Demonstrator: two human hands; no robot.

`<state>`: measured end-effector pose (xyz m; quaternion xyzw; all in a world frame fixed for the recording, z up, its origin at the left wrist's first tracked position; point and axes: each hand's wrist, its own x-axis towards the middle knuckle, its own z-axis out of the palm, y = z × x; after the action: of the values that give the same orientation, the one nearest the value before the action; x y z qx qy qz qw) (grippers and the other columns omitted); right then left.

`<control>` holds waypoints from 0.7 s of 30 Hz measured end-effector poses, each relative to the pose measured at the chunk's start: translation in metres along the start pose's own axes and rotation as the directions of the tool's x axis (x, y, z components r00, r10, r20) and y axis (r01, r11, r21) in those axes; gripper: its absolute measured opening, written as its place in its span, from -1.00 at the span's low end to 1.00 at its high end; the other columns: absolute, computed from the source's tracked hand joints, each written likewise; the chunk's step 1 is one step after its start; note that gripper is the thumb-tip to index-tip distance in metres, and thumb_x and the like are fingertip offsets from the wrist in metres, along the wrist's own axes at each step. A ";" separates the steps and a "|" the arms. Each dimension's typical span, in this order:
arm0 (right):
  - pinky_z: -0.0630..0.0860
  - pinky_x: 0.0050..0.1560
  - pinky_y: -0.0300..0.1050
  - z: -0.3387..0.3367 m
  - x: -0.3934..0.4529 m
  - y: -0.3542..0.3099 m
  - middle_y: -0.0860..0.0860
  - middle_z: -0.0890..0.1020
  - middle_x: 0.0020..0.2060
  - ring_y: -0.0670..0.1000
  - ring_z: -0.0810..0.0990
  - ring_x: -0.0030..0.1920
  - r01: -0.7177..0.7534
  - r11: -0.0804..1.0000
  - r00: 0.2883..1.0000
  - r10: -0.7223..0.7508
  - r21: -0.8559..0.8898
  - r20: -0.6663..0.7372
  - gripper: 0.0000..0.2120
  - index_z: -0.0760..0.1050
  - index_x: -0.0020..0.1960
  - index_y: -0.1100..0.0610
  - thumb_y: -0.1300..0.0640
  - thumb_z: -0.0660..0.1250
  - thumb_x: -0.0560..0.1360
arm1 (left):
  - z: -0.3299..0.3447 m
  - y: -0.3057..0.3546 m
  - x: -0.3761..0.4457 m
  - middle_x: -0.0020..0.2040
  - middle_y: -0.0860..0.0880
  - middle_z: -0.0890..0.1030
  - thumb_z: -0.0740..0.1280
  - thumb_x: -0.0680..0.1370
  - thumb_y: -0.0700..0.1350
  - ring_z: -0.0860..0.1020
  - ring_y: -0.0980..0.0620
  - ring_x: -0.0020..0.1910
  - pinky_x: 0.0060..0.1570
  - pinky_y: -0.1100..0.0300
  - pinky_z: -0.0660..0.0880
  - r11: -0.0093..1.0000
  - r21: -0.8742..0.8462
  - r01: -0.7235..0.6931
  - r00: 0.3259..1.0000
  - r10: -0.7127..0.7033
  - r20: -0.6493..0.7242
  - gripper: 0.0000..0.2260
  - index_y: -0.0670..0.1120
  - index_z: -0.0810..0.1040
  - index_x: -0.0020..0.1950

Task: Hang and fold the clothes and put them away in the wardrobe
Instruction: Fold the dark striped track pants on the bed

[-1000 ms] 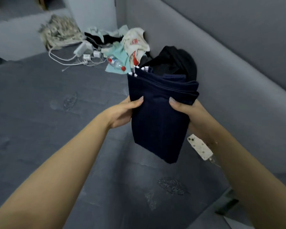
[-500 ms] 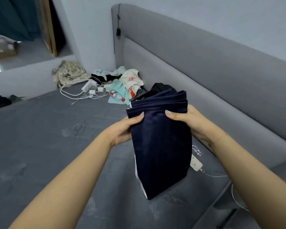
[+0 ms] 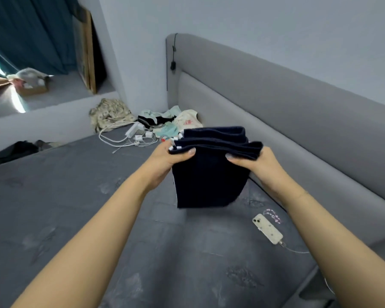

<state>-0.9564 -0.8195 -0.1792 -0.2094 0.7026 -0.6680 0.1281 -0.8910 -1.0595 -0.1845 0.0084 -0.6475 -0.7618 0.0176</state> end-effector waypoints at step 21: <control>0.52 -0.01 -0.32 0.156 -0.374 0.311 -0.02 0.71 -0.14 -0.12 0.65 -0.09 -0.849 0.520 0.493 0.844 -0.096 0.210 -0.77 0.67 -0.03 0.18 0.22 0.58 0.33 | -0.047 -0.370 -0.388 -0.05 0.15 0.67 0.52 0.39 -0.35 0.61 0.30 -0.06 -0.06 0.41 0.48 0.574 0.059 0.817 0.577 -0.815 -0.057 -0.53 0.06 0.53 0.17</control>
<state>-0.5937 -0.7768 -0.5364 0.0872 0.6879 -0.4972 0.5215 -0.5071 -1.0318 -0.5612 0.3147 -0.6002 -0.6583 -0.3276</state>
